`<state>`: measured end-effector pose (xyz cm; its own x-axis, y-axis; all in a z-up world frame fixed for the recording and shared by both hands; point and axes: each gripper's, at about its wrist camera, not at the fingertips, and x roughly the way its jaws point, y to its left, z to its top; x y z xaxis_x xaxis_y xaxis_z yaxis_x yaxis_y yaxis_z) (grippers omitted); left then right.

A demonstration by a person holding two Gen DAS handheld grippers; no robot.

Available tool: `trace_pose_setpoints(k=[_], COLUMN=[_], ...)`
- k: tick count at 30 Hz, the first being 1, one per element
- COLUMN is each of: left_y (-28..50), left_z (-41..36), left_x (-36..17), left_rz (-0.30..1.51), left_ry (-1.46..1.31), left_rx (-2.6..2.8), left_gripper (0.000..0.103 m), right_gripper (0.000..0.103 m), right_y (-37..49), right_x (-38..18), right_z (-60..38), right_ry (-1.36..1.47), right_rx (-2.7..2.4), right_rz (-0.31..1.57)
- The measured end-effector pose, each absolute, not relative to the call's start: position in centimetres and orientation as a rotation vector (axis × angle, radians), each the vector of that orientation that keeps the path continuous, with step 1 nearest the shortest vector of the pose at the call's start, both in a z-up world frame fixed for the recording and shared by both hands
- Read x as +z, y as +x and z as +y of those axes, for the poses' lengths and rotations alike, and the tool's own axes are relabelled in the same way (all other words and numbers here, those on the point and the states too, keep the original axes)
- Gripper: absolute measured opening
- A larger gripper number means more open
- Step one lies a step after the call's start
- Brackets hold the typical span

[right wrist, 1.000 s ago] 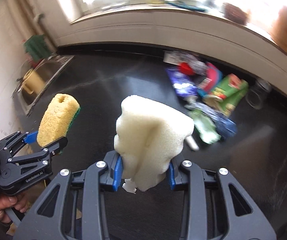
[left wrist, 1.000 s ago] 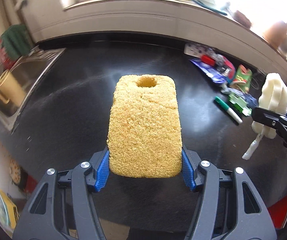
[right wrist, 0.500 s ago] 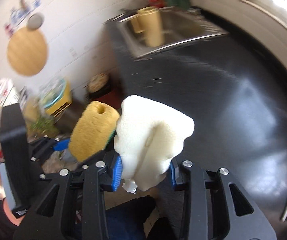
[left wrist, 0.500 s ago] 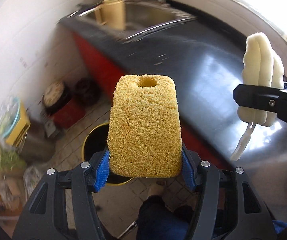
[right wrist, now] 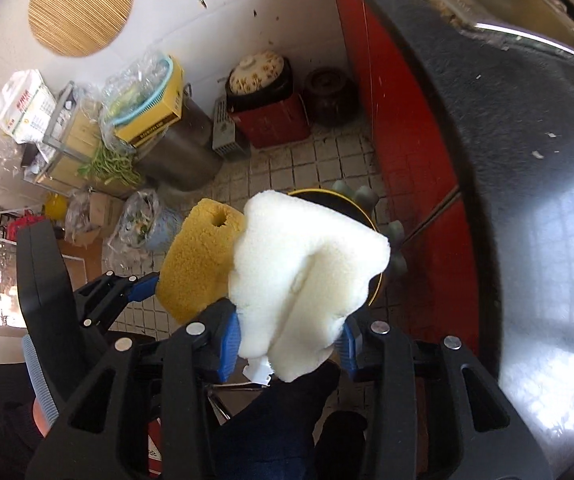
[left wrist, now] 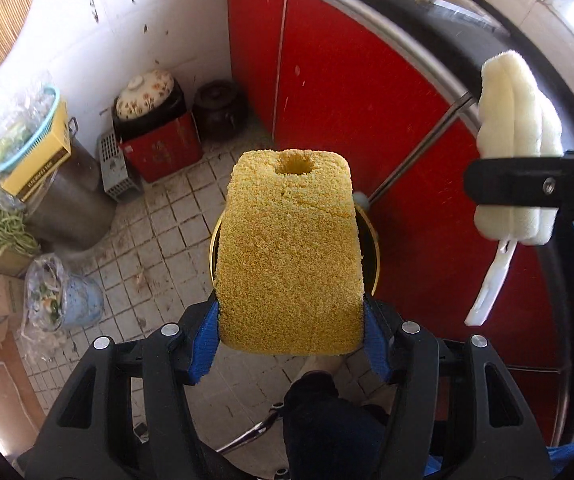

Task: Collect trash
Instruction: 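Carry sponge and foam block over the bin and open both tools, then return both tools to the countertop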

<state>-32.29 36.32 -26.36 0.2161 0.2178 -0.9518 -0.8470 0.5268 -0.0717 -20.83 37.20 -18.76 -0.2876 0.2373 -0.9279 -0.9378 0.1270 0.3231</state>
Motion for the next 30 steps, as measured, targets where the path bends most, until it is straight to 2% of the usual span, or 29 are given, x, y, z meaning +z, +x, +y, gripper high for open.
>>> trace_pose_setpoints(k=[10,12,13,15,16,24,28,30], left_y=[-31.5,-31.4,-31.4,-31.5,-31.6,-31.6,-30.4,-29.5], left_z=[37.0,37.0,37.1,37.3,37.4,37.3,36.1,35.3], left_x=[-29.5,-29.9,-30.1,-30.4,-30.4,-29.4,-26.0,-24.1], left_rz=[1.136,1.148,1.151,1.15,1.148,1.138,1.127,1.111], left_ry=[-0.725,-0.716,-0.72,-0.727,-0.722,-0.726,-0.625,-0.582], left_rx=[0.792,0.788,0.785,0.784,0.794,0.816,0.827,0.817], left_gripper=[0.059,0.06,0.062,0.072,0.079,0.083,0.09,0.091], right_gripper=[0.044,0.053,0.057,0.07,0.071,0.073,0.077,0.08], right_y=[-20.4,-20.4,-20.4,-20.3,-20.2,-19.1,-16.9,-14.8], right_x=[-20.5,-20.5,-20.4,-20.2,-20.1,-17.8,-13.5,-10.7], right_z=[38.9,39.1,39.1,39.1,39.0,37.5,34.3,31.7], right_ry=[-0.827,-0.837,-0.841,-0.842,-0.851,-0.798,-0.7,-0.625], right_rx=[1.388,1.387,1.387,1.393,1.393,1.398,1.381,1.345], right_rz=[1.337,1.328,1.319,1.313,1.303,1.289,1.232,1.197])
